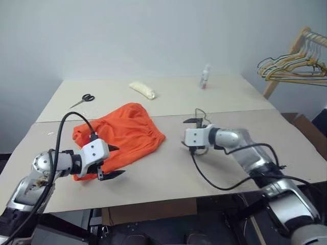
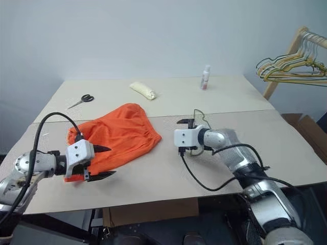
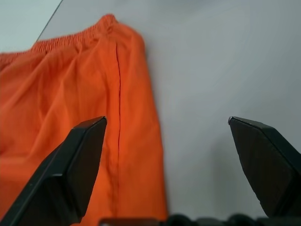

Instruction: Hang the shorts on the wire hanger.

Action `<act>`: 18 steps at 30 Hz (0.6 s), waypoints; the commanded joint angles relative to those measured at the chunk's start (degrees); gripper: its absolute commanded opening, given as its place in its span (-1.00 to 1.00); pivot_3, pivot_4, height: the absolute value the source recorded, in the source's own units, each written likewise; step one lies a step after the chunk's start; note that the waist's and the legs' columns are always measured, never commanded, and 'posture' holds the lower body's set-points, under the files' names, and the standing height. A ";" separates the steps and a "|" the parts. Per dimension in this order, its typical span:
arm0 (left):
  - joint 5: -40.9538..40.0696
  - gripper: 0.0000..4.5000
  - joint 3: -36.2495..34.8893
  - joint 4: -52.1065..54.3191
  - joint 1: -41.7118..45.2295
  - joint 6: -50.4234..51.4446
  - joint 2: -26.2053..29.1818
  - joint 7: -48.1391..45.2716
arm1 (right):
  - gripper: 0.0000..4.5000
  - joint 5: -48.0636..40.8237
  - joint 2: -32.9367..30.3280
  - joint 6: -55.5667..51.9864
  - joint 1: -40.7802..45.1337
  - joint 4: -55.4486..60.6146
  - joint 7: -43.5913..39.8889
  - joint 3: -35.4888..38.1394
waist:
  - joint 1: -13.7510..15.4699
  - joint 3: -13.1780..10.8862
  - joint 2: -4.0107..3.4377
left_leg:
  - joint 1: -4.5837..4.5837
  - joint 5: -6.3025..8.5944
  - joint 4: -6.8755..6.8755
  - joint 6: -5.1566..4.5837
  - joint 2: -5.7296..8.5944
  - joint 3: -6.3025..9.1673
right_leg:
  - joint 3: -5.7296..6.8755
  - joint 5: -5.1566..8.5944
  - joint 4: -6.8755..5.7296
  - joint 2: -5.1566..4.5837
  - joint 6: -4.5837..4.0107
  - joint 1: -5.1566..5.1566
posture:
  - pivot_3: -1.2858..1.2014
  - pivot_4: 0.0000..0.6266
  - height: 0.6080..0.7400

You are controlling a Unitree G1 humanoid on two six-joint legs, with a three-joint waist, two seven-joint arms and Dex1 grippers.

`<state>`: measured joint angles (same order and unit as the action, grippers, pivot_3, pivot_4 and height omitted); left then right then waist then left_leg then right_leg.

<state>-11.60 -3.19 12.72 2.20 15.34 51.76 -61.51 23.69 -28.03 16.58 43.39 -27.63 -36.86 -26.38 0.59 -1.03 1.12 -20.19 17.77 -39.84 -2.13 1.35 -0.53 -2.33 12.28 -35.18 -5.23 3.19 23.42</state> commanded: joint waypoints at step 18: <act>-1.08 1.00 -3.80 5.62 -0.42 3.10 -0.92 4.13 | 0.99 11.58 17.14 17.23 15.16 -33.86 14.85 -8.58 | 0.10 0.00 -0.01 | -0.03 -0.48 0.36 0.83 0.11 0.18 | 0.05 0.28 -0.98 0.12 -0.50 0.66 | 0.18 -1.00 1.00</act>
<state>-11.73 -6.69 17.13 0.70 18.48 50.85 -57.90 35.24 -11.12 32.74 56.62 -60.45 -23.28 -35.40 0.69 -1.03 1.11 -20.20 17.27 -39.44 -1.27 1.46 -0.35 -2.28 12.56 -36.20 -5.10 2.68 24.09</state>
